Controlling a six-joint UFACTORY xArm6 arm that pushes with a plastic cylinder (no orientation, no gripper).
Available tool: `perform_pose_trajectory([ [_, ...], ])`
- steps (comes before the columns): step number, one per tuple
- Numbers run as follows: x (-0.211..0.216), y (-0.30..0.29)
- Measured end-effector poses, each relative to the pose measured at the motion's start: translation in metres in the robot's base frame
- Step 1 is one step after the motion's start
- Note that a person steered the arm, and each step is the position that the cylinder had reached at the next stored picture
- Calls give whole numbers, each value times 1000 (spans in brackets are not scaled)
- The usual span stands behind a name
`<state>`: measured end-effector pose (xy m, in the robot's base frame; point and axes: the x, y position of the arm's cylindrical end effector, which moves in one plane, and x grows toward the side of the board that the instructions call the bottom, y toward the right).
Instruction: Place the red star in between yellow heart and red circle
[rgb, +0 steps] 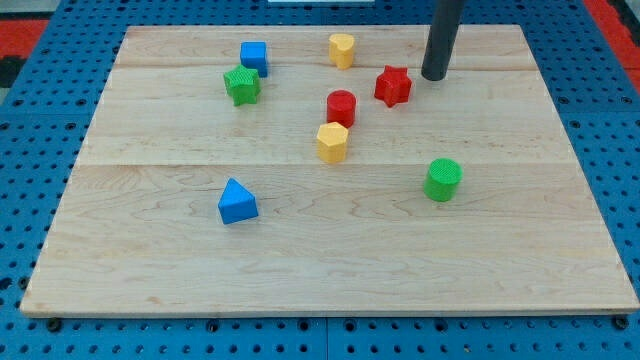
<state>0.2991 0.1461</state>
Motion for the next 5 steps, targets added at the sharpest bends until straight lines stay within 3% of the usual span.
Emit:
perform_pose_trajectory([
  [5, 13, -14],
])
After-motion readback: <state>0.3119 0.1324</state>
